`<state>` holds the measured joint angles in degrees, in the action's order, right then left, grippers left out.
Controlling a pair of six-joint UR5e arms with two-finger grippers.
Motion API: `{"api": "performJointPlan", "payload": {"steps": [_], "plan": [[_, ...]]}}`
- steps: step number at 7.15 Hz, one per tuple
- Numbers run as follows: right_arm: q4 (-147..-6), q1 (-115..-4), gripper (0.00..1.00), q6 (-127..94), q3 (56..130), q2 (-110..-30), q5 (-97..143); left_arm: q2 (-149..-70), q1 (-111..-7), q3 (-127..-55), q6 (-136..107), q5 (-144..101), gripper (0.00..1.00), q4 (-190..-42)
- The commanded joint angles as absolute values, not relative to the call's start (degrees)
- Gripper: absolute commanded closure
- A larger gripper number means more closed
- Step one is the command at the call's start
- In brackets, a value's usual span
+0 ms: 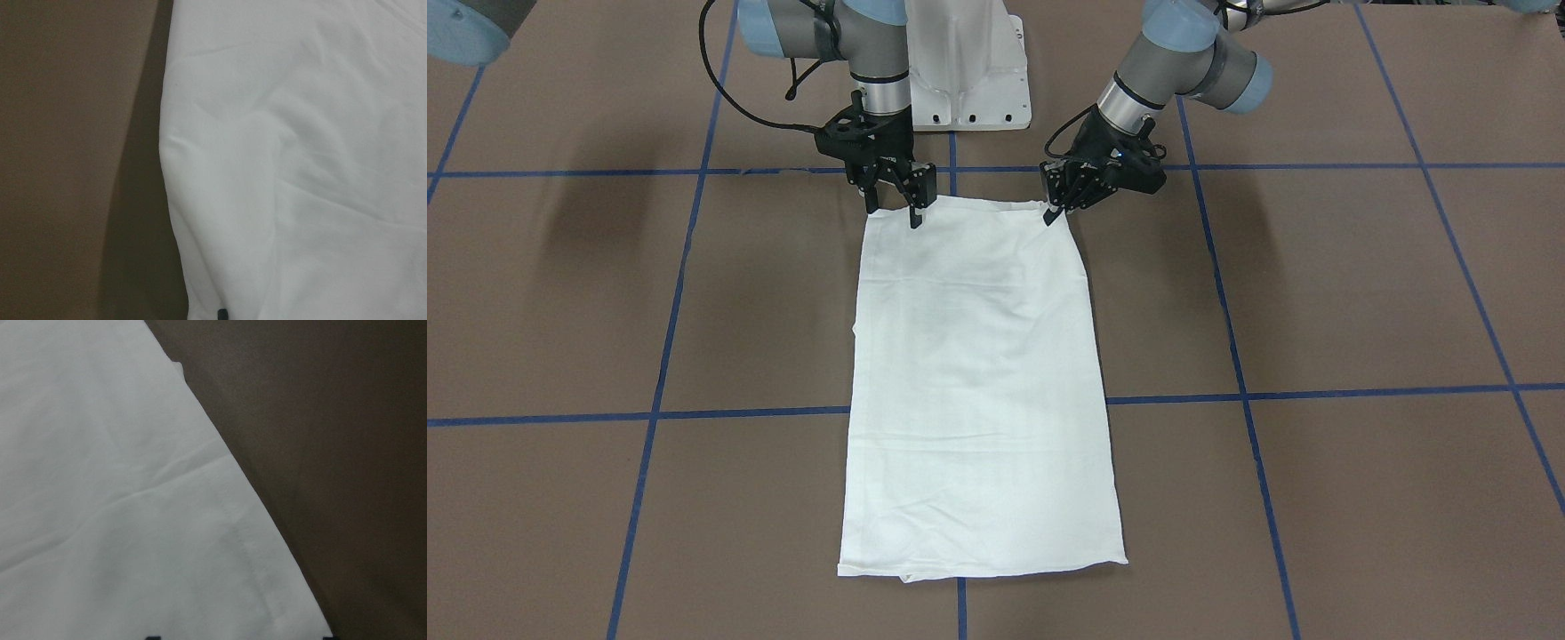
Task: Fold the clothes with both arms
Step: 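Lower both grippers onto the near corners of the folded shirt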
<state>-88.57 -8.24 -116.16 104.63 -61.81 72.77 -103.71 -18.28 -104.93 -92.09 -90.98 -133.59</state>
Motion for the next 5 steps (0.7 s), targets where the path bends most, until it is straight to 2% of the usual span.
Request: {"api": "performJointPlan", "payload": {"steps": [1,5], "plan": [[-90.3,-8.2,0.15,-116.0,104.5,-61.3,73.7,-103.7,-18.3,-104.9,-91.9,-91.1,1.00,-133.6],[-90.5,-7.8,0.14,-116.0,104.5,-61.3,73.7,-103.7,-18.3,-105.2,-91.8,-91.1,1.00,-133.6]]}}
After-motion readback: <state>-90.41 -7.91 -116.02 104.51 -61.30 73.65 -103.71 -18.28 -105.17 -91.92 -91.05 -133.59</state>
